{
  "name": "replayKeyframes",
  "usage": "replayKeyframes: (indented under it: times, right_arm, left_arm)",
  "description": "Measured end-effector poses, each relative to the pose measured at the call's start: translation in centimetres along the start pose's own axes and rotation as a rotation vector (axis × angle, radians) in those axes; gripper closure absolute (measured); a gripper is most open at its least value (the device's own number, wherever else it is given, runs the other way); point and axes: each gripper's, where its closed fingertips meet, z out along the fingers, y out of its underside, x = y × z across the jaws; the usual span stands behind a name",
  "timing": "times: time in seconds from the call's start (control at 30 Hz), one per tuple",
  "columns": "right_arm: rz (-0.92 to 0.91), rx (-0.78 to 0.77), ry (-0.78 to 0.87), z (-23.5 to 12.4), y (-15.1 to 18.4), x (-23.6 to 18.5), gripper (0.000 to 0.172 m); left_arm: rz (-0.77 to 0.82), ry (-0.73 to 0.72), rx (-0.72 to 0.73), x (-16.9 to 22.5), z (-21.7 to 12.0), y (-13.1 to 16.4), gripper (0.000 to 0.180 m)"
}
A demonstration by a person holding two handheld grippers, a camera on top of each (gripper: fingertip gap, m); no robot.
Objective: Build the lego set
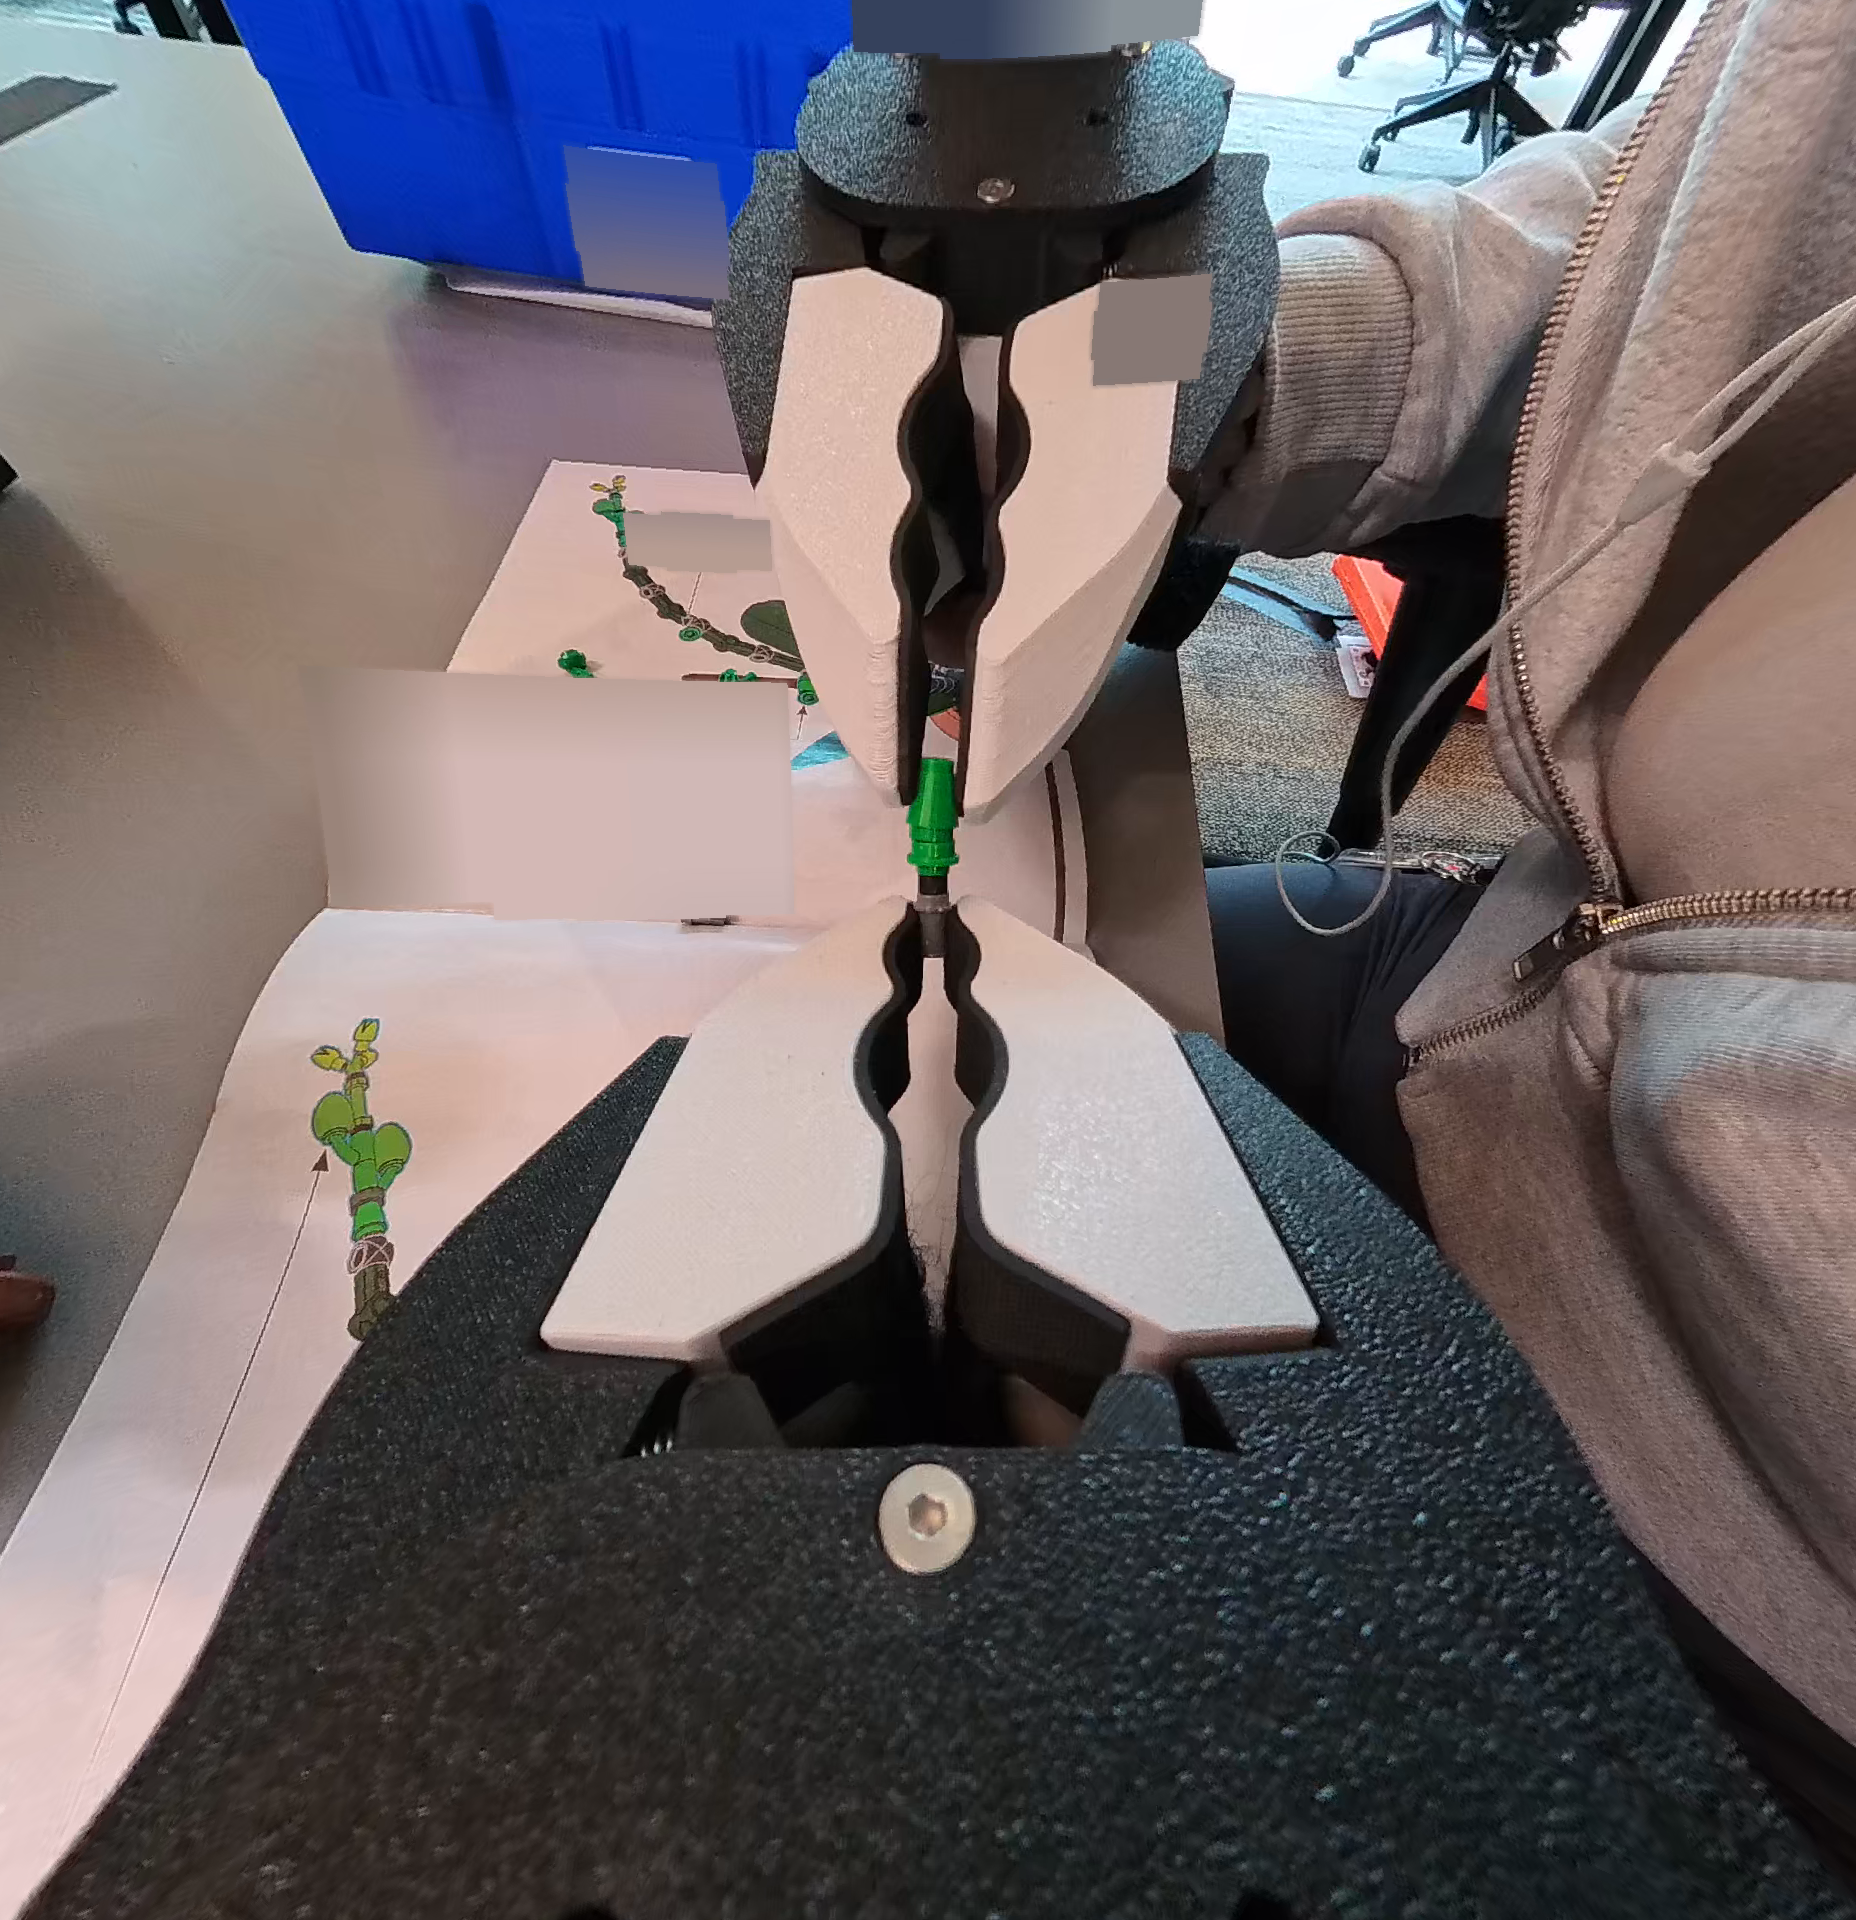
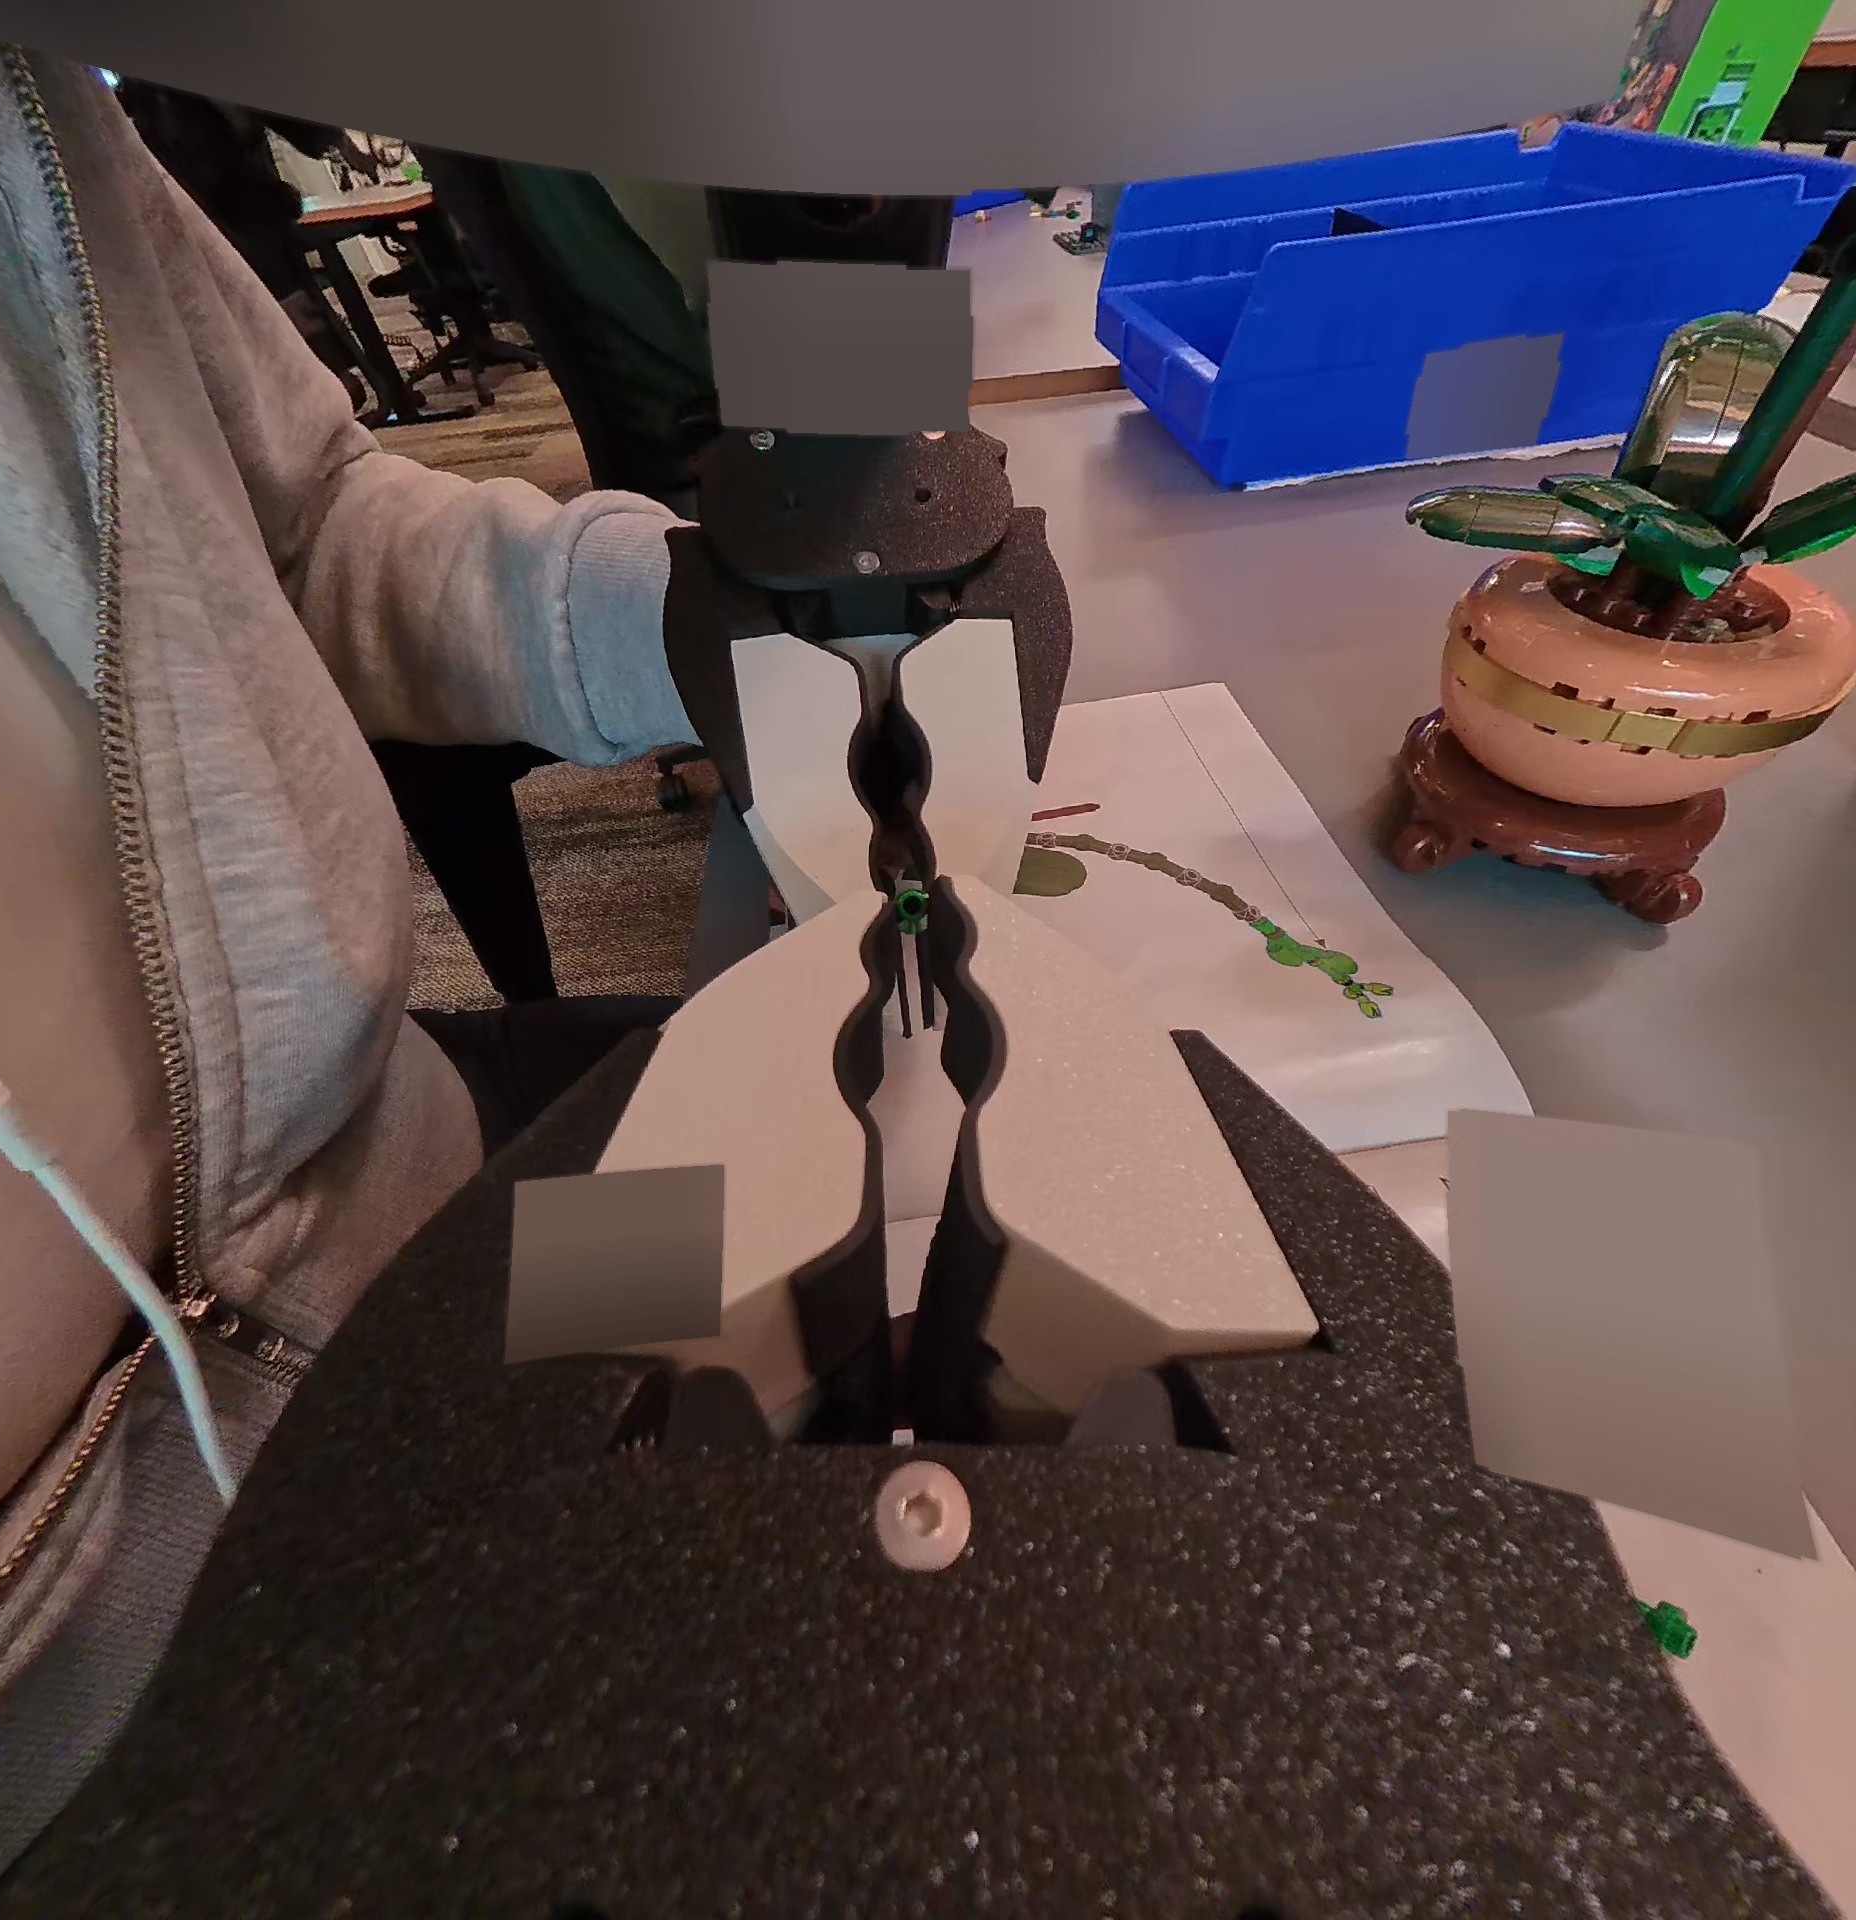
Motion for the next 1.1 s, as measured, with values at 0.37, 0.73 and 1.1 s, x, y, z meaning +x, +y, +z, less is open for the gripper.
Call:
replayKeyframes:
  times: [0.37,0.73,1.1]
  right_arm:
    - [-0.015,-0.002,0.011,0.0,-0.1,0.0,0.167]
    - [-0.009,0.012,0.015,0.2,-0.3,0.0,0.167]
    - [0.057,0.038,0.113,-4.6,-0.7,2.5,0.167]
  left_arm:
    - [0.003,-0.002,0.001,0.0,0.0,0.0,0.178]
    - [0.004,-0.002,0.011,0.1,-0.1,-0.1,0.178]
    - [-0.008,-0.003,0.026,-0.1,-0.2,-0.3,0.178]
